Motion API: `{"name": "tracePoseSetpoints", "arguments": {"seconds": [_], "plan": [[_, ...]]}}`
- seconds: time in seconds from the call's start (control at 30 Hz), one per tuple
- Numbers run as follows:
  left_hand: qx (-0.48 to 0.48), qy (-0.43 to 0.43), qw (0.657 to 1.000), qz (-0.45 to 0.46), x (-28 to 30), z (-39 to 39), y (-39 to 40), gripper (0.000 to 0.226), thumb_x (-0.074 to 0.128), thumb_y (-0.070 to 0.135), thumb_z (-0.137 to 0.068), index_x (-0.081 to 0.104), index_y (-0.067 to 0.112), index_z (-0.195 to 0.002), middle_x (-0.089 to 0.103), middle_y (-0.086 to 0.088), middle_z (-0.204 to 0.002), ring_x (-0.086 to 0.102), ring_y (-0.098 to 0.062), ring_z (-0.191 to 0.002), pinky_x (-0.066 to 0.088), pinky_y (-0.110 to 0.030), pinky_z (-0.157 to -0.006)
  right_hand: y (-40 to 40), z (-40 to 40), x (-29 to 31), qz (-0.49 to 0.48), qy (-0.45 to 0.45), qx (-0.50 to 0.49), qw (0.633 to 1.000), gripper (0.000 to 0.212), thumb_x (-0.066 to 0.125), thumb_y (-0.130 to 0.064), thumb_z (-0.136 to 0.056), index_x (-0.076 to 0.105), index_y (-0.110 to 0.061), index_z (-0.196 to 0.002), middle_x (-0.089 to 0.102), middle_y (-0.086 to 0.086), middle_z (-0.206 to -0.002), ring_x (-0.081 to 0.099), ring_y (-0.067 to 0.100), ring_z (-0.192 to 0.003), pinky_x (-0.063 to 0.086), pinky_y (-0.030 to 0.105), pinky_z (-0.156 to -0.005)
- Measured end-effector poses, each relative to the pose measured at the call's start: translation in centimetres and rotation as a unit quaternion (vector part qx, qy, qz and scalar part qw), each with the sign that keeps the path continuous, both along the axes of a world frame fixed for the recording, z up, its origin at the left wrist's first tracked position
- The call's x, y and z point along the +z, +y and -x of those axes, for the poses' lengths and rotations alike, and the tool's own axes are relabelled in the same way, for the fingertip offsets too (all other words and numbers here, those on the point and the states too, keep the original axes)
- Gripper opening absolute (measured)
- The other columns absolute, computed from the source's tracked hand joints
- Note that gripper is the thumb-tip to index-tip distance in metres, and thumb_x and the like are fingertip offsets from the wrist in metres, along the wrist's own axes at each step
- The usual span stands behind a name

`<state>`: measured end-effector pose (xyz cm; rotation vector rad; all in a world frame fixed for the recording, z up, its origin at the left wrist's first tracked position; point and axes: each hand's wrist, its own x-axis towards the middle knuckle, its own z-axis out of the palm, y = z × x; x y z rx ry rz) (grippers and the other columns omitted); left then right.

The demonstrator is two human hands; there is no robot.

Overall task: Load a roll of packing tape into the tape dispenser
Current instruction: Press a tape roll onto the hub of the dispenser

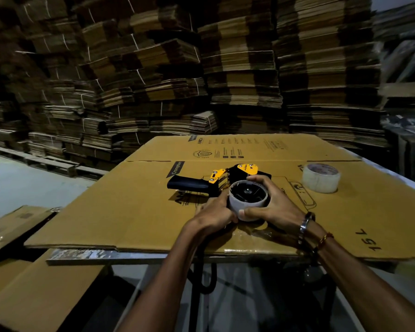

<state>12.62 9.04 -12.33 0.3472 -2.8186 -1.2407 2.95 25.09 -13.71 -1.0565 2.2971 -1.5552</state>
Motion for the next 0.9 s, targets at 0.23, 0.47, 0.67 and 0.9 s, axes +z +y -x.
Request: {"name": "tracePoseSetpoints", "arguments": {"seconds": [0.23, 0.47, 0.67, 0.9], "plan": [[-0.013, -0.008, 1.0, -0.006, -0.1, 0.0, 0.0, 0.075, 0.056, 0.022, -0.09, 0.019, 0.042, -0.152, 0.046, -0.006, -0.141, 0.038, -0.027, -0.129, 0.022, -0.042, -0.109, -0.2, 0.2, 0.0, -0.012, -0.005, -0.011, 1.0, 0.083, 0.088, -0.024, -0.072, 0.04, -0.029, -0.139, 0.053, -0.011, -0.128, 0.056, 0.014, -0.12, 0.053, 0.027, -0.091], [-0.031, 0.036, 0.999, 0.015, -0.1, -1.1, 0.2, 0.078, 0.069, 0.033, -0.087, 0.024, 0.039, -0.151, 0.046, -0.005, -0.142, 0.037, -0.025, -0.132, 0.018, -0.032, -0.096, -0.3, -0.8, 0.2, -0.036, -0.001, -0.029, 0.999, 0.109, 0.089, -0.028, -0.071, 0.02, -0.028, -0.155, 0.042, -0.011, -0.13, 0.047, 0.012, -0.122, 0.045, 0.023, -0.094], [-0.03, 0.028, 0.999, 0.004, 0.0, -1.1, -0.1, 0.087, 0.077, 0.042, -0.079, 0.024, 0.045, -0.148, 0.046, -0.003, -0.134, 0.039, -0.024, -0.126, 0.025, -0.04, -0.11, -0.1, -0.8, 0.4, -0.03, -0.023, -0.013, 0.999, 0.104, 0.089, -0.022, -0.072, 0.024, -0.028, -0.153, 0.047, -0.006, -0.132, 0.051, 0.014, -0.12, 0.046, 0.018, -0.085], [-0.026, 0.049, 0.998, -0.01, -0.5, -0.7, -0.2, 0.097, 0.088, 0.051, -0.057, 0.034, 0.054, -0.137, 0.055, 0.008, -0.136, 0.045, -0.022, -0.129, 0.029, -0.052, -0.113, 0.4, -0.2, 0.9, -0.024, -0.073, 0.067, 0.995, 0.113, 0.09, -0.036, -0.05, 0.031, -0.034, -0.147, 0.054, -0.01, -0.132, 0.055, 0.008, -0.122, 0.049, 0.028, -0.099]]}}
